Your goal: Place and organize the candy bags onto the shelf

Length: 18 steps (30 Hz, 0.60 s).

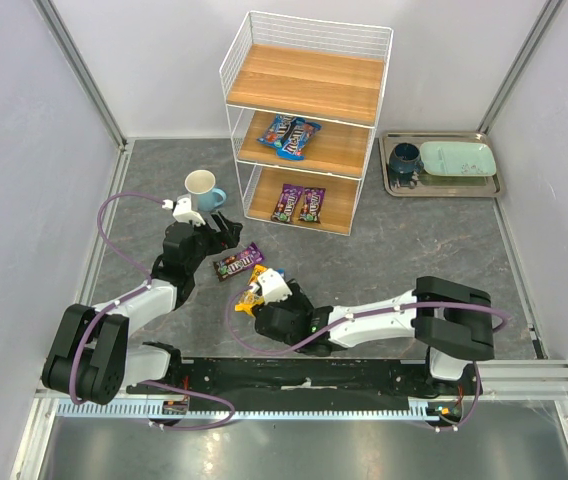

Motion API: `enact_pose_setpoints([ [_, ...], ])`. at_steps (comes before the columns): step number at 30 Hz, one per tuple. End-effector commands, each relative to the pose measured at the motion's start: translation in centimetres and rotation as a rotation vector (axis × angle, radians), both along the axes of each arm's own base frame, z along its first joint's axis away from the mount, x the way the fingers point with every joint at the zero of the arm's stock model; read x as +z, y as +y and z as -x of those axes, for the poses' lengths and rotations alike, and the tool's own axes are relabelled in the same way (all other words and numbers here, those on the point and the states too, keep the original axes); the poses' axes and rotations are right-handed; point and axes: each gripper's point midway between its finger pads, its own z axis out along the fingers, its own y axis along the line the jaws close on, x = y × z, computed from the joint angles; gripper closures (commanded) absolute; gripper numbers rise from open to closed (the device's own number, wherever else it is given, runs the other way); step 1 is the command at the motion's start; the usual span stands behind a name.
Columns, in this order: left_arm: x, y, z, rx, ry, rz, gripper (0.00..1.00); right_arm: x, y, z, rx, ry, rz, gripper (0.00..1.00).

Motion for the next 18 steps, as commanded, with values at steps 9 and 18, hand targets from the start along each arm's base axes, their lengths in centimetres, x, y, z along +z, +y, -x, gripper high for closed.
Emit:
enact_pose_setpoints([
  [9, 1.4, -0.1, -0.7, 0.017, -0.042, 0.033, 0.1, -0.4, 1.2, -1.0, -0.074, -0.027, -0.006, 0.27],
  [18, 1.3, -0.1, -0.7, 0.018, -0.04, 0.034, 0.1, -0.1, 0.5, -0.9, -0.107, 0.011, -0.076, 0.52],
])
